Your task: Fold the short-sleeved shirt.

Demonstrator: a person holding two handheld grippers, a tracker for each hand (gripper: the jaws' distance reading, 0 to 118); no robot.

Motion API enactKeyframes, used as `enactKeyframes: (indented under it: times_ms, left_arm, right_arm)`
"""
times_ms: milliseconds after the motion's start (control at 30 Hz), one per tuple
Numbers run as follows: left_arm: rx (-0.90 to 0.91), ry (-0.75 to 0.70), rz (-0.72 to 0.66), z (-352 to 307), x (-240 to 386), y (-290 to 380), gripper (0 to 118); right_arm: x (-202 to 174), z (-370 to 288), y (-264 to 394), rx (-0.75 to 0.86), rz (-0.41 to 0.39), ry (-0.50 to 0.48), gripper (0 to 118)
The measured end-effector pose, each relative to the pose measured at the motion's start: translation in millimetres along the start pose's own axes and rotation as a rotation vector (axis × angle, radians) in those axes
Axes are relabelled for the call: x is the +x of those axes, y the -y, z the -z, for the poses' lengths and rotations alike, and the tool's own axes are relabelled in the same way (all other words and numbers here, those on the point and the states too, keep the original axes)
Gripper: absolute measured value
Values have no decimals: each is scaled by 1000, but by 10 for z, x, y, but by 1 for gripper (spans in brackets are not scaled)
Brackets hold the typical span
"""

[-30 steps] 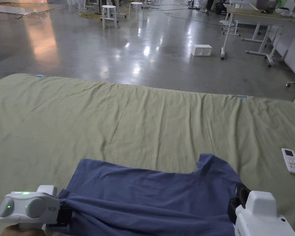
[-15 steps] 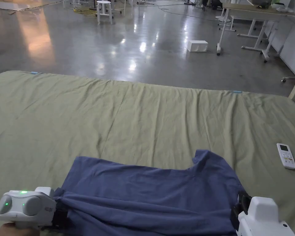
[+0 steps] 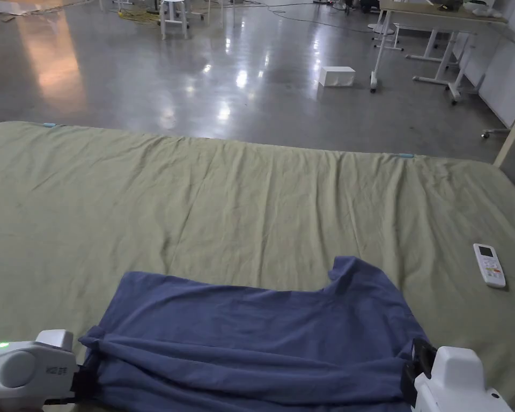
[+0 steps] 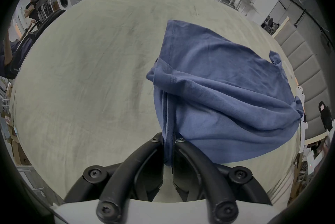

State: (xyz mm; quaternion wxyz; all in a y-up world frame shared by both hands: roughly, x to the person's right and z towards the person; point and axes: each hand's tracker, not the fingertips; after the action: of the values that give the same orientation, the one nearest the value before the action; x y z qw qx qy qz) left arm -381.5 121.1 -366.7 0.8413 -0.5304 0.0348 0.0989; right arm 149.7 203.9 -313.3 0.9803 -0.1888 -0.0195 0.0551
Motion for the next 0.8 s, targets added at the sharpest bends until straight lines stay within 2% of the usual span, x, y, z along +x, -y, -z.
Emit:
enactKeyframes:
  times_ms: [100, 200, 233, 267, 300, 367, 467, 600, 800]
  left_arm:
    - [28, 13, 4, -173, 40, 87, 8]
    - [59, 33, -10, -177, -78, 98, 8]
    - [66, 41, -19, -189, -94, 111, 8]
    - [75, 40, -24, -205, -98, 127, 8]
    - [78, 40, -25, -214, -95, 139, 8]
    - [91, 37, -17, -287, -30, 165, 8]
    - [94, 16, 8, -311, 50, 177, 8]
    - [86, -2, 19, -308, 93, 179, 8]
    - [76, -14, 20, -300, 108, 191, 8]
  right_arm:
    - [210, 6, -63, -37, -2, 38, 0]
    - [493, 147, -77, -200, -12, 54, 3]
    - [581, 218, -46, -271, -2, 47, 10]
    - [686, 273, -1, -321, 1, 89, 22]
    - [733, 341, 40, -399, -20, 51, 39]
    - [848, 479, 161, -509, -17, 40, 52]
    - [886, 646, 374, -597, -36, -26, 55]
    - [814, 789, 546, -638, -67, -72, 69]
    - [748, 968, 720, -694, -85, -65, 69]
